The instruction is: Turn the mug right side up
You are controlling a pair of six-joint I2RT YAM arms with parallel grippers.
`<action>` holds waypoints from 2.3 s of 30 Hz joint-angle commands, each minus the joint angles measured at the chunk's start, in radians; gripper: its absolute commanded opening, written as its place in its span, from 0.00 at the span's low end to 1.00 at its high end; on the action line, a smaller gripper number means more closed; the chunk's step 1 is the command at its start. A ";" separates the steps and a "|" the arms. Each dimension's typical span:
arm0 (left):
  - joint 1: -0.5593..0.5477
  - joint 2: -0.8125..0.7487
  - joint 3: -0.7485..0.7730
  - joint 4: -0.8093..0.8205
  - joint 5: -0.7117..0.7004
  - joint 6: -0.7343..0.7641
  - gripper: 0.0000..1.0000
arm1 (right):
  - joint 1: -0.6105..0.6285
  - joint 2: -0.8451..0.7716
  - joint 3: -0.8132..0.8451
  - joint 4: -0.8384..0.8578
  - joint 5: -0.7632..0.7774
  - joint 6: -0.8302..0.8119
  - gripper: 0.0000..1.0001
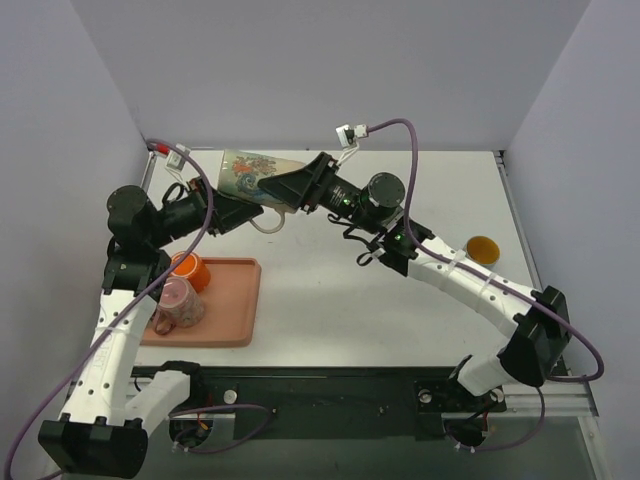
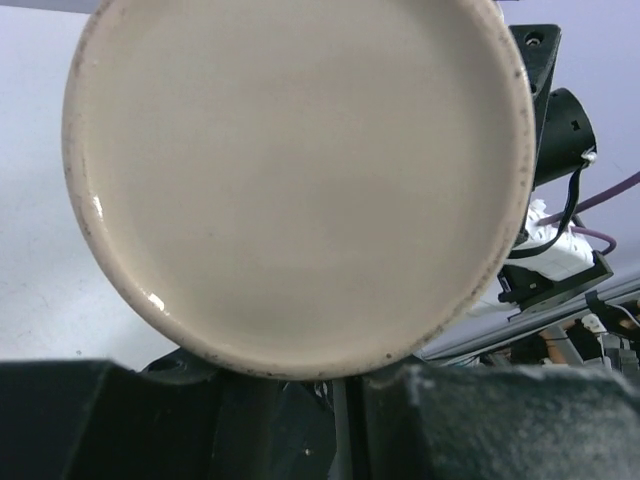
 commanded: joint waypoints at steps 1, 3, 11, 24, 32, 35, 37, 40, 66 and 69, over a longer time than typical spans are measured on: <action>-0.038 -0.032 -0.020 0.267 0.026 -0.088 0.00 | 0.014 0.036 0.080 0.206 -0.109 0.081 0.35; -0.038 -0.025 -0.026 0.293 0.023 -0.113 0.00 | 0.022 0.058 0.092 0.255 -0.134 0.118 0.18; -0.016 -0.042 -0.016 -0.065 -0.095 0.175 0.57 | 0.012 -0.072 0.069 -0.298 0.076 -0.206 0.00; -0.021 -0.039 -0.006 -0.549 -0.646 0.787 0.84 | -0.345 -0.189 -0.081 -1.263 0.560 -0.613 0.00; -0.033 -0.036 0.006 -0.561 -0.609 0.818 0.84 | -0.511 -0.016 -0.093 -1.360 0.575 -0.722 0.00; -0.034 -0.039 0.000 -0.561 -0.609 0.829 0.84 | -0.527 0.062 -0.084 -1.351 0.557 -0.744 0.00; -0.039 -0.039 -0.003 -0.565 -0.609 0.832 0.84 | -0.542 0.104 -0.084 -1.332 0.514 -0.750 0.00; -0.041 -0.039 -0.005 -0.568 -0.610 0.830 0.83 | -0.553 0.128 -0.098 -1.280 0.459 -0.764 0.00; -0.001 0.116 0.170 -1.043 -0.877 1.177 0.86 | -0.506 -0.039 0.048 -1.459 0.546 -0.773 0.97; 0.062 0.087 0.156 -1.066 -0.828 1.226 0.88 | -0.466 -0.065 0.072 -1.484 0.547 -0.787 0.98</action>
